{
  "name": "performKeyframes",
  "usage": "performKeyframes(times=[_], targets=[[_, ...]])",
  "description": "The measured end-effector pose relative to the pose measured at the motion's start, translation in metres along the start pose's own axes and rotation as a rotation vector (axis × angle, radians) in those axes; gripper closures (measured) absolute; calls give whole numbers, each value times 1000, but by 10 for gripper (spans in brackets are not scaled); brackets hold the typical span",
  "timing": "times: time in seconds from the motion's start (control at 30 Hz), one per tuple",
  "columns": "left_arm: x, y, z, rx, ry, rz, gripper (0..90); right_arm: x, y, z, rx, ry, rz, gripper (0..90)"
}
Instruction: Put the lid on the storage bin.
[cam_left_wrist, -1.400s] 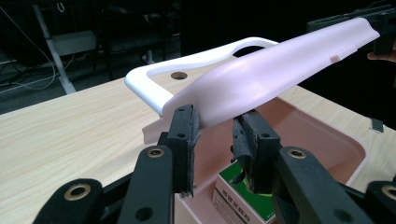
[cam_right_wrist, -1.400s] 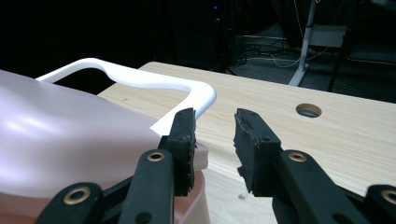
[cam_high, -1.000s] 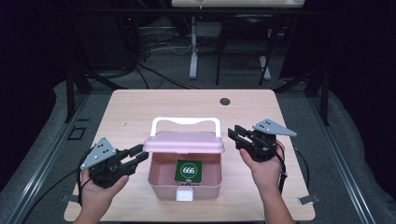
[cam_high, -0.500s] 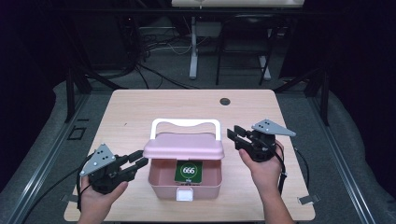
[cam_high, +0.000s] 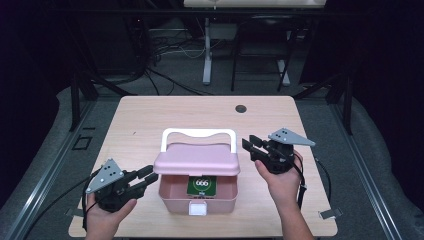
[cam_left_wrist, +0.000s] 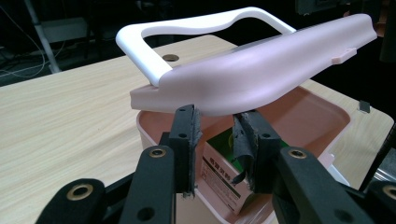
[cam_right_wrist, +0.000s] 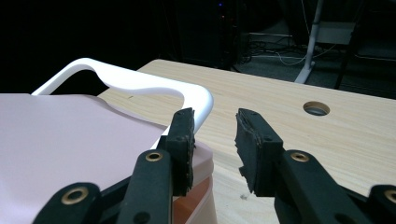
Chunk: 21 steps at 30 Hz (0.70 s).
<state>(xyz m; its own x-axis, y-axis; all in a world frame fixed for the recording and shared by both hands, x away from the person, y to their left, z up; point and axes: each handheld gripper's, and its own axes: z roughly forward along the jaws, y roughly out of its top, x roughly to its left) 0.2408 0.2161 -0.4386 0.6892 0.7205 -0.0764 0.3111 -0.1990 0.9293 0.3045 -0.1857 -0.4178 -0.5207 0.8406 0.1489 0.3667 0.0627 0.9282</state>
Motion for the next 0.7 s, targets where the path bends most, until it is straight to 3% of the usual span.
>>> performKeyframes(times=[0.17, 0.7], targets=[[-2, -4, 1, 5, 2, 5, 697, -1, -2, 2, 3, 11, 17, 669], [-3, -15, 1, 14, -5, -1, 708, 1, -4, 5, 12, 11, 8, 671]])
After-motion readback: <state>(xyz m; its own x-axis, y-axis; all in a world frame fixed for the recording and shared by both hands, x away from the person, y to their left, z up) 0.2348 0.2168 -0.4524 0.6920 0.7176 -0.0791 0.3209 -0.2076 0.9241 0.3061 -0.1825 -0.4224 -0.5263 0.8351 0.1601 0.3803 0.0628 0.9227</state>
